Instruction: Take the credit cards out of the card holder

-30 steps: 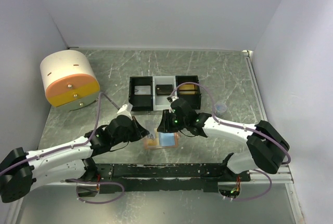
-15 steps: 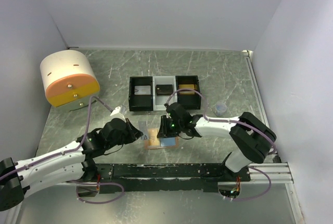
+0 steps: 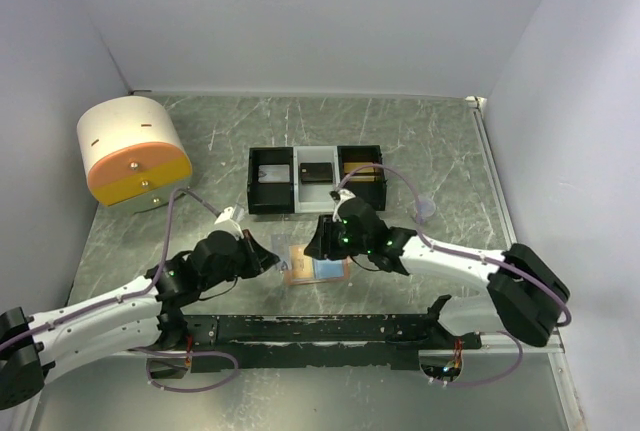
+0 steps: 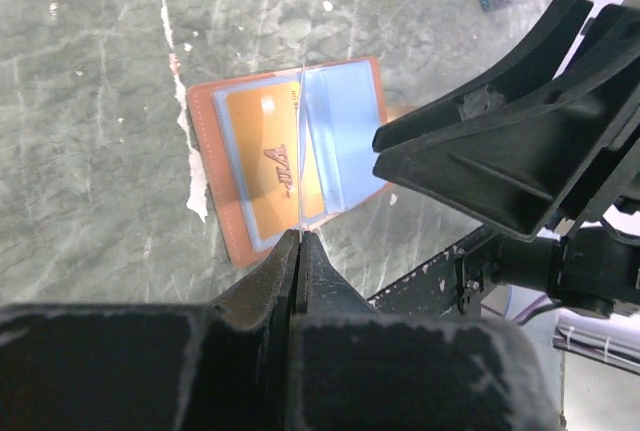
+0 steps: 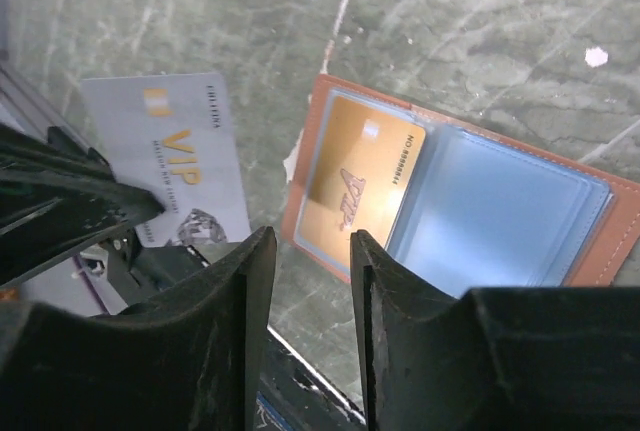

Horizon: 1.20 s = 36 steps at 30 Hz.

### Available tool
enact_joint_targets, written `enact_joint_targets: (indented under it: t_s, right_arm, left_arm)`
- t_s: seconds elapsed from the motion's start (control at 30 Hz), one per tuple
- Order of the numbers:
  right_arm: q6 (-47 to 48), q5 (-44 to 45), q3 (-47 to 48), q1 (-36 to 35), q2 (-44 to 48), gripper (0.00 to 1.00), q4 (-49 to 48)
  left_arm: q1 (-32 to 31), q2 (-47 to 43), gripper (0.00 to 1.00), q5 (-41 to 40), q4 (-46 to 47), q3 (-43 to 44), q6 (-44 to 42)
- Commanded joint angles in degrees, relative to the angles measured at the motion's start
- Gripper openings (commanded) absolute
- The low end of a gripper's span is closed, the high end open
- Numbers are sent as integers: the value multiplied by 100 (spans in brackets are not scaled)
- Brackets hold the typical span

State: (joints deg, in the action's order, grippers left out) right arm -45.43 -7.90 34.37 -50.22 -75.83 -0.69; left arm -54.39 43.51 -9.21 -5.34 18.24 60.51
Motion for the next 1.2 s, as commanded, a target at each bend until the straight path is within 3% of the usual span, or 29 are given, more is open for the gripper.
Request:
enact_joint_targets:
  t_s: [0.0,0.13,0.23,0.53,0.7,0.83,1.03,1.17]
  right_arm:
    - [-19,55,-530,89,625,38,-877]
    - [-154,-205,-1007,307,1148,42,-1435]
    - [-230,-979,-1234,608,1315,44,-1869]
    - [-685,-2495,-1654,759,1259,52,-3851]
    - [-757,-2775,-1662,759,1200,55,-4193]
    - [-978,-3062,-1683,759,975,52,-4701]
    - [-1439,-3379,-1858,759,668,40,-5910]
    - [-1466,-3402,-1938,759,676,34,-6034]
  left_arm:
    - [-12,-351,7,354,732,-258,-274]
    - [-16,-726,7,450,727,-391,-449]
    - [-13,-1022,7,716,880,-475,-673]
    - [16,-1353,7,1627,1557,-587,-1119]
    - [83,-1382,7,2041,1966,-580,-1266]
    - [157,-1286,7,2336,2119,-524,-1270]
    - [256,-1132,7,2539,2392,-535,-1177]
    - [341,-1261,7,2494,2260,-559,-1186]
